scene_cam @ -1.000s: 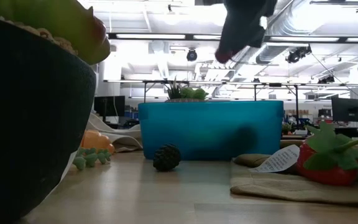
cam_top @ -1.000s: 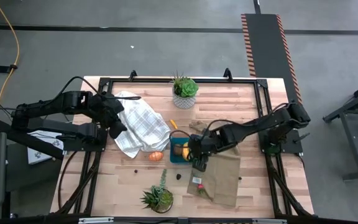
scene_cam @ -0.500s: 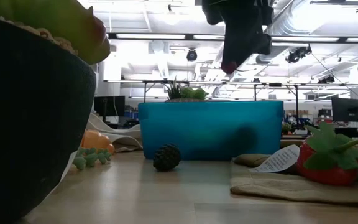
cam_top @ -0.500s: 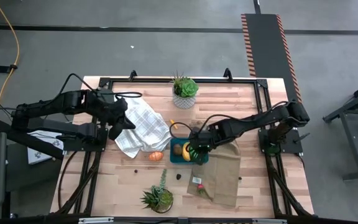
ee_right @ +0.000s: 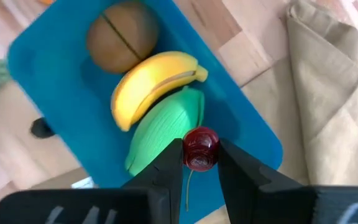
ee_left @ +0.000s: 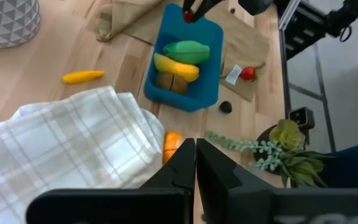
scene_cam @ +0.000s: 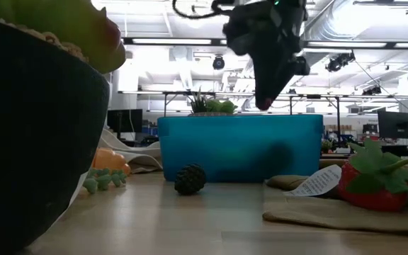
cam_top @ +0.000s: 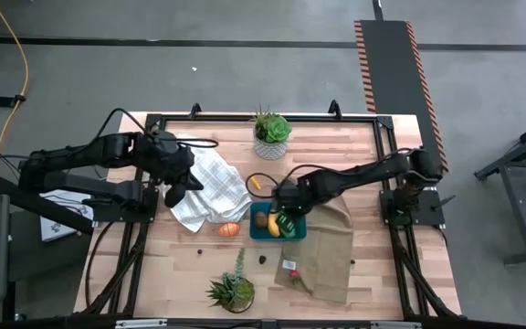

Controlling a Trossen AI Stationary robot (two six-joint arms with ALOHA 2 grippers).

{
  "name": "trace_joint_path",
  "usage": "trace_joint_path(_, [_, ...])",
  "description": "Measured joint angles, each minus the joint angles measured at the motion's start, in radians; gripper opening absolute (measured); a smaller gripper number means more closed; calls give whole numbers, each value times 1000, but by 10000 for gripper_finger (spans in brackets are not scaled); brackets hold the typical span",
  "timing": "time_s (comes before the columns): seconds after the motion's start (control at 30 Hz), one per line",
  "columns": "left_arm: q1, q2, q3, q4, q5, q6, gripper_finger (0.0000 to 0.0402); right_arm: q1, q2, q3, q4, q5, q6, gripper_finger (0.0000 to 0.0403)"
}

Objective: Pick and placing Produce into tupperware
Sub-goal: Put the red cherry into the blue bin, then put the right blueberry into the blue bin

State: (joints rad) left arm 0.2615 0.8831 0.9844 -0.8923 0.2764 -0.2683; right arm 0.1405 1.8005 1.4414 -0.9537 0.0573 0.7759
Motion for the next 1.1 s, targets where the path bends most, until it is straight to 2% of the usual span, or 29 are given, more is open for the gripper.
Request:
trace_joint_path(0.27, [0,32,0,-2,0,3,3,-9,93,98,-119,17,10,73])
trace_joint_path(0.53, [0,32,0,-10,0,26,3,-15,115,117,-119,6,33,75])
trace_joint_path(0.87, [0,32,0,-27,0,28,3,-16,115,115,-100,-33,59,126])
trace_joint_path(1.0, [0,32,0,-26,-4,28,3,-17,113,115,-100,-19,87,135])
trace_joint_path(1.1, [0,32,0,-26,-48,29,3,-17,99,115,-101,12,117,136])
